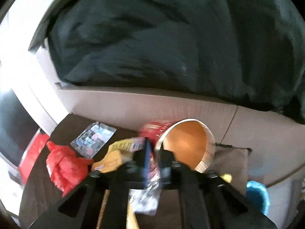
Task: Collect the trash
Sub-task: 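Grasp the white printed packet with the right gripper while the left grasps the red paper cup, then carry the packet and cup over the bin and open both grippers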
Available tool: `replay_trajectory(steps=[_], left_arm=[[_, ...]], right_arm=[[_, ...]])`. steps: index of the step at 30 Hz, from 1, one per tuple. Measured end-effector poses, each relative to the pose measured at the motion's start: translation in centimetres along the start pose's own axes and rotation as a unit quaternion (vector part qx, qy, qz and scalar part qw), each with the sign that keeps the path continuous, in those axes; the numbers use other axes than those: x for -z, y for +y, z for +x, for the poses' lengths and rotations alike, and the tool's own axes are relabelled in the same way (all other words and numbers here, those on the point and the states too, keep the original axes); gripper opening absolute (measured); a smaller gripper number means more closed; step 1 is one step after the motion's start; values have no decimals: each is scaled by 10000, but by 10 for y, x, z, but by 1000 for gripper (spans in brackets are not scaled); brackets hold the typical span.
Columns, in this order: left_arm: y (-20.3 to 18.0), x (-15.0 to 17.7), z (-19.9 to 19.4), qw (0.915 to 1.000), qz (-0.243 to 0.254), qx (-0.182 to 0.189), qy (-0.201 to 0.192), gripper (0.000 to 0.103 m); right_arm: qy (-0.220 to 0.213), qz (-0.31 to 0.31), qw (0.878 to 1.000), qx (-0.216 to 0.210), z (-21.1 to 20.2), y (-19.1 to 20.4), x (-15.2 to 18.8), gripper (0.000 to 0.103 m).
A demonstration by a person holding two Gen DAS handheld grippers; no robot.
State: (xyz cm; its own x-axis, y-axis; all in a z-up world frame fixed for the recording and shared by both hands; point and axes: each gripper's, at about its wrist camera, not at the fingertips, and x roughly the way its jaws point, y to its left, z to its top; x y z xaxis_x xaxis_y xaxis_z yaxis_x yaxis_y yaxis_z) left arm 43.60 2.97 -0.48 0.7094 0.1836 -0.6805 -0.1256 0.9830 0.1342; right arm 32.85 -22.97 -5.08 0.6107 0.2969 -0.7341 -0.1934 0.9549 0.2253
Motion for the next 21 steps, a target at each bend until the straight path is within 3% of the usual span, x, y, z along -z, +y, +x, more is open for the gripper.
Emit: replay_trajectory(steps=[7,11,17,21], left_arm=[[43,6,-66,9979,-136,613,-177,2],[37,13,-113,9926,-70,1185,-248,2],[-15,32,-148,9715,241,2352,185,2],[-55,53,-137,9567,438,2772,767,2]], right_arm=[[-266,-24,9996,20,-39,7,0,17],[-380,-43,9993,33,-66,9,4,17],[-420,-5,9988,236,-91,2,12,17],[-326,258,9986,323,-93,-14,21,17]])
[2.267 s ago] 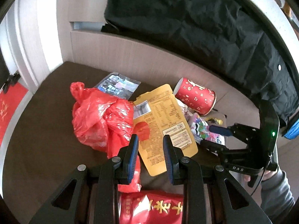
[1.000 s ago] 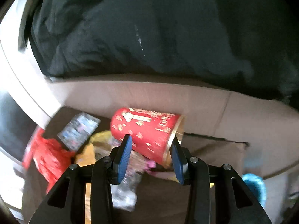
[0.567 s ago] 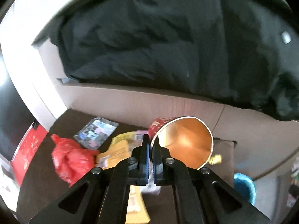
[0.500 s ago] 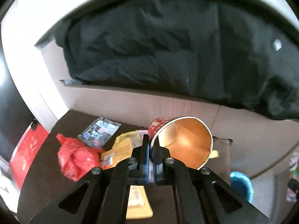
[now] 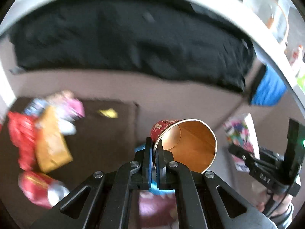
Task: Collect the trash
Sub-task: 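Carry the packet and cup over the bin and open both grippers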
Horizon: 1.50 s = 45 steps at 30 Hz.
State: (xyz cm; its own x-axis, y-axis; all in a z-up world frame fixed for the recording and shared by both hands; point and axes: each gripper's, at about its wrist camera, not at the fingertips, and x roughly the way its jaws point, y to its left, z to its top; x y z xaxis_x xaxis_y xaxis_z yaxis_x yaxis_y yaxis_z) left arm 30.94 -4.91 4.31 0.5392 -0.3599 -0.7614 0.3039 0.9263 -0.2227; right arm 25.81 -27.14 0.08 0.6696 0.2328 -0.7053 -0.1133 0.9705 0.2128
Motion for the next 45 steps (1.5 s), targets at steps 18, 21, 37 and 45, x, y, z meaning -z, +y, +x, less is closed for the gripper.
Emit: replay_trajectory(steps=[18,21,37,45], left_arm=[[-33,54,196,9779,113,-266,2070,2],[-31,54,212,9761,111,-299,2147,6],[-27,32,182,9839,45,158,1782,36],[-15,5,68,9978,279,124,586,36]], right_arm=[[1365,1239,9828,-90,117,-81,66,19],[1458,1390,9794,-152,138,-89,72,23],[1452,1267,9813,-9,158,-92,65,34],[1016,580,9930,142,110,-51,45,34]])
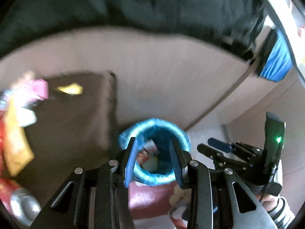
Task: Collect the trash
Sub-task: 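Carry the packet and cup over the bin and open both grippers, then grasp the red Wanglaoji can with the right gripper and lift it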
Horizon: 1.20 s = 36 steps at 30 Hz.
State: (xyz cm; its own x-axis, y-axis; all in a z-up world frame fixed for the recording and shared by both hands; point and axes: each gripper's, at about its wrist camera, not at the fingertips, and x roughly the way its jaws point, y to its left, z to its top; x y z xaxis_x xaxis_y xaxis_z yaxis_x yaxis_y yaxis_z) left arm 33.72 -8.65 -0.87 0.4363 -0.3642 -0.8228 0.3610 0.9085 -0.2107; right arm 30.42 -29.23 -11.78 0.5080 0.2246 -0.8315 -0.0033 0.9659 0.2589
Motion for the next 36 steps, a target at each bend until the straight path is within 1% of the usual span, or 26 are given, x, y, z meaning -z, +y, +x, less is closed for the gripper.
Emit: replay_trajectory(steps=[3,5,8,9,10,11,13,14,16,18,21,23,25,27,29,31,32,36], left_arm=[[24,2,-45,9994,-117,-133,-303,36],[48,8,-76,9980,-200,-370,-481,37],[89,24,-111,9942,-393,-726,-693,37],[103,30,-121,9924,-462,-860,-748,37],[122,38,-134,9893,-573,-1061,-815,37],[135,45,-142,9871,-664,-1185,-851,37],[167,64,-159,9806,-952,-1462,-894,37],[179,72,-164,9781,-1073,-1538,-901,37],[207,92,-175,9722,-1355,-1693,-881,37],[227,109,-180,9670,-1572,-1814,-852,37],[251,137,-178,9615,-1816,-1907,-792,37],[268,150,-177,9591,-1969,-1893,-746,37],[281,160,-176,9573,-2070,-1890,-712,37],[292,166,-172,9556,-2175,-1868,-688,37],[303,170,-170,9542,-2277,-1815,-689,37],[309,171,-170,9536,-2314,-1790,-709,37],[311,171,-169,9536,-2319,-1783,-718,37],[315,169,-172,9543,-2285,-1765,-770,37]], right_arm=[[-189,-416,9989,-140,-20,36,-4,34],[-252,-642,9971,-311,-29,62,-5,34],[-238,-995,9915,-806,-38,108,-7,34],[-247,-1193,9875,-999,-41,130,-6,34],[-259,-1380,9836,-1129,-43,147,-5,34],[-255,-1560,9796,-1242,-44,162,-3,34],[-187,-2107,9646,-1575,-44,206,2,34],[-152,-2396,9555,-1715,-43,228,5,34],[-123,-2820,9403,-1900,-41,260,8,34],[-48,-3206,9236,-2102,-36,292,8,34],[151,-3700,9000,-2298,-21,339,3,34],[335,-3926,8879,-2374,-10,359,-2,34],[453,-4098,8811,-2318,2,373,-8,34],[644,-4202,8769,-2243,13,382,-13,34],[904,-4247,8742,-2175,27,388,-16,38],[1164,-4266,8714,-2125,36,390,-12,40],[1284,-4287,8682,-2145,38,391,-9,43],[1616,-4372,8502,-2448,38,398,11,48]])
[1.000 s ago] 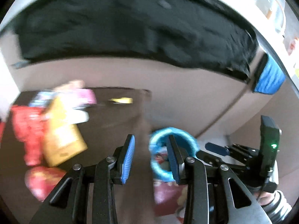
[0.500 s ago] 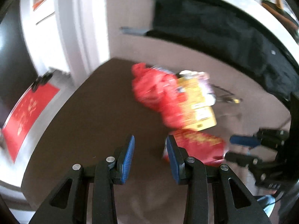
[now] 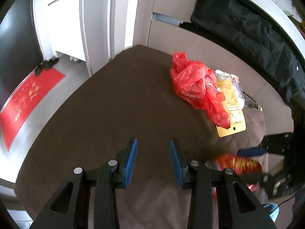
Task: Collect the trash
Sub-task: 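Grasp the red Wanglaoji can with the right gripper and lift it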
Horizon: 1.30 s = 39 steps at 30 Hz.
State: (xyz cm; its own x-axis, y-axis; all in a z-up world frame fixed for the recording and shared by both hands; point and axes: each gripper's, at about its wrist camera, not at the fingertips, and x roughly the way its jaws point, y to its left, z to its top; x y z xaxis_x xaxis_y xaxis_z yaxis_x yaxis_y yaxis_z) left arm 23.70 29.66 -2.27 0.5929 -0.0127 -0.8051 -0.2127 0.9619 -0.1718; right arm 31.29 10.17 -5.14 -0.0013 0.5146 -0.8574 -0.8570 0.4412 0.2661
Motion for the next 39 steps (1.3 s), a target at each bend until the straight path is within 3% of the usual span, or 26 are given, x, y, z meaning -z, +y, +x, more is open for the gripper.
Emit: replay_trajectory(steps=[5,10,12,18,22,31,35,39], left_arm=[[12,0,-10,10000,-57,-31,-64,37],[19,8,-14,9999,-129,-93,-43,37],[18,12,-14,9999,-111,-65,-9,37],[14,18,-20,10000,-44,-44,1,37],[14,20,-25,9999,-100,-48,-37,37],[18,31,-38,9997,-146,-153,-76,37],[23,35,-42,9994,-260,-168,-120,37],[23,38,-39,9993,-317,-69,-159,39]], right_arm=[[347,-359,9985,-226,13,32,1,50],[474,-907,9947,45,14,67,13,54],[525,-932,9943,-4,16,73,20,59],[798,-929,9919,-336,20,82,27,59],[832,-1430,9862,4,17,105,37,60],[1039,-2478,9609,665,14,151,59,64],[1346,-2955,9434,677,9,164,76,65],[1426,-3416,9246,897,14,175,86,76]])
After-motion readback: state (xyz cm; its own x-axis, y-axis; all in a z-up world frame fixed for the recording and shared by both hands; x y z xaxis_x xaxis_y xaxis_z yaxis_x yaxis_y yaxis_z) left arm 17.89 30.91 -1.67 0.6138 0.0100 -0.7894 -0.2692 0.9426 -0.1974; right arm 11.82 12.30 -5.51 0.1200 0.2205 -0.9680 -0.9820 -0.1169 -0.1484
